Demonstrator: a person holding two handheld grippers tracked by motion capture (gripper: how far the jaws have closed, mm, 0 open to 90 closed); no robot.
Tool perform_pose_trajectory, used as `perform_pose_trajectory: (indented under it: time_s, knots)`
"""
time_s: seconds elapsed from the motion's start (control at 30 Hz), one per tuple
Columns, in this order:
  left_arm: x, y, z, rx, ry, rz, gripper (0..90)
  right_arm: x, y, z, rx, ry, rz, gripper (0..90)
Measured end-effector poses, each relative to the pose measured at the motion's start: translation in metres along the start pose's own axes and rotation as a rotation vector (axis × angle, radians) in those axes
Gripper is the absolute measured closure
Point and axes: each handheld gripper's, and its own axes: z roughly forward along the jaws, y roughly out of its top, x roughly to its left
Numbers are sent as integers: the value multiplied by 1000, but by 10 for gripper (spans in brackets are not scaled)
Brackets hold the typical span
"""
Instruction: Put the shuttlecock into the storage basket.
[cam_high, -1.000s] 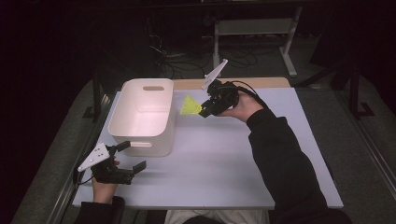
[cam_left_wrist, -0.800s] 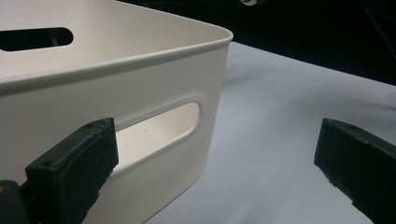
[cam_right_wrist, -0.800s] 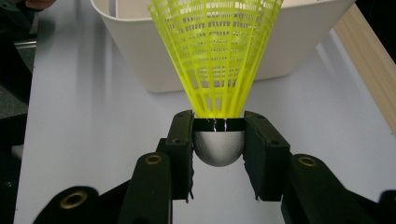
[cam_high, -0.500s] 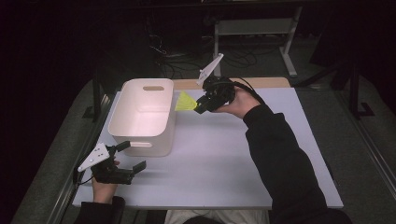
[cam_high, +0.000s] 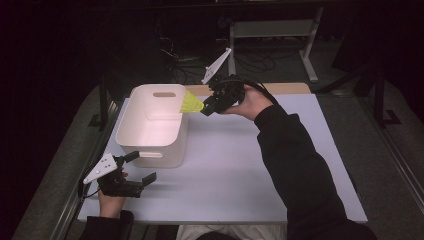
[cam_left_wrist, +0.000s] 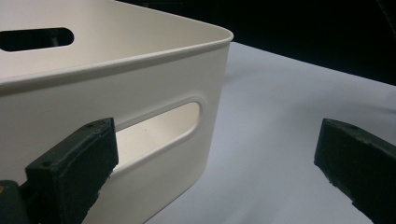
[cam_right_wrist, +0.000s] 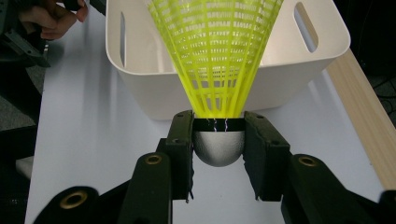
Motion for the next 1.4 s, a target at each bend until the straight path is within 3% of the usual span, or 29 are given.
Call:
perform_pose_trajectory:
  time_s: [0.5,1.4]
  knots:
    - [0,0,0,0,-1,1,0,4,24,9,17,3,-44,641]
    - [0,0,-1,-3,-1,-1,0,2,46,32,12,40,-46,641]
